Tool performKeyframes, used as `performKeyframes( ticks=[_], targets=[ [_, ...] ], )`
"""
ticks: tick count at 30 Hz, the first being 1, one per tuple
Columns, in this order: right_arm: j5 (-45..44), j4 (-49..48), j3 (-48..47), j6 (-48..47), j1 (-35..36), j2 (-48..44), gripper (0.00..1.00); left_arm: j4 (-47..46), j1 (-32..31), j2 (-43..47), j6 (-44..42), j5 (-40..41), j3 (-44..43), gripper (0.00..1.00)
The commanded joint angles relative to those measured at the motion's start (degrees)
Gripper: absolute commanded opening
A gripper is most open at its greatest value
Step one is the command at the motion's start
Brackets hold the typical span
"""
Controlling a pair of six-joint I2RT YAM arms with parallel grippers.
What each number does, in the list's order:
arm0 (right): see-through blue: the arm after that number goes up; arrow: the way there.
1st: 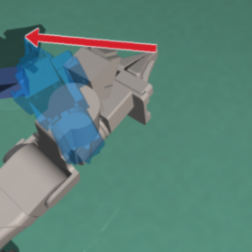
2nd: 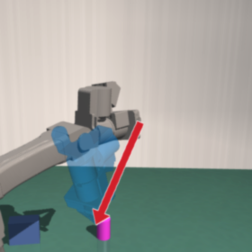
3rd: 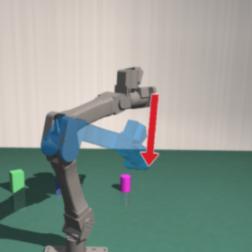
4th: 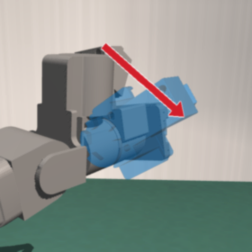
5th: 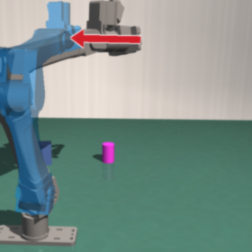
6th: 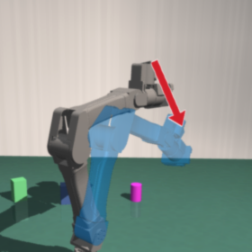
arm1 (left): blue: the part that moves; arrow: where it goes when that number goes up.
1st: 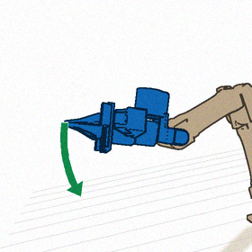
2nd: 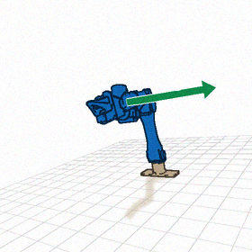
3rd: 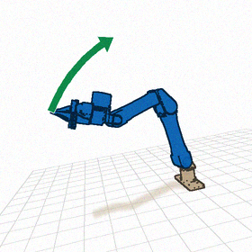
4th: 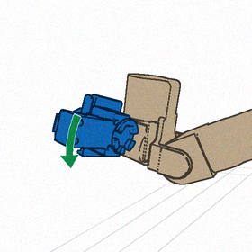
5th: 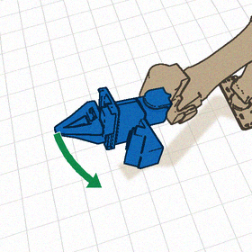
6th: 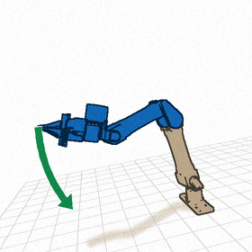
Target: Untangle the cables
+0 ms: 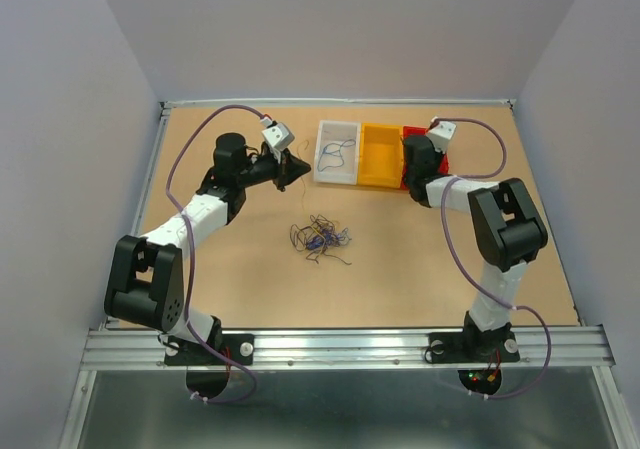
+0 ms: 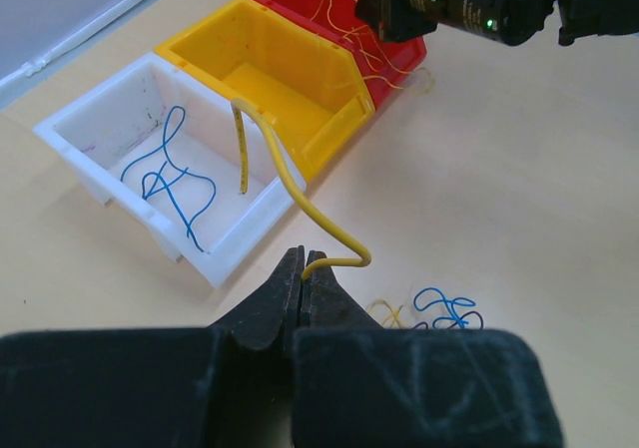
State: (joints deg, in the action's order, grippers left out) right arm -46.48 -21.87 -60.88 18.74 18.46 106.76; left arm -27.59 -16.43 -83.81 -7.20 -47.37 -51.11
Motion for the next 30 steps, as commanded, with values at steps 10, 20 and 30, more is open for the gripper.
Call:
performKeyframes(
  ticks=[10,20,30],
  targets=[
    [16.05,13.94,-12.50,4.46,-4.21,10.04,0.01,-2.55,-0.54,3.92,-1.15,-0.88,1.19,0.00],
    [23.01,21.69,-15.32,7.36,-6.59,6.98,0.14,-2.55,-1.06,4.80,-1.76,-0.44,1.72,0.00],
    [21.43,28.89,-19.09,5.78,-6.59,1.08,0.52,-2.55,-2.12,5.59,-2.82,1.32,2.33,0.00]
  ],
)
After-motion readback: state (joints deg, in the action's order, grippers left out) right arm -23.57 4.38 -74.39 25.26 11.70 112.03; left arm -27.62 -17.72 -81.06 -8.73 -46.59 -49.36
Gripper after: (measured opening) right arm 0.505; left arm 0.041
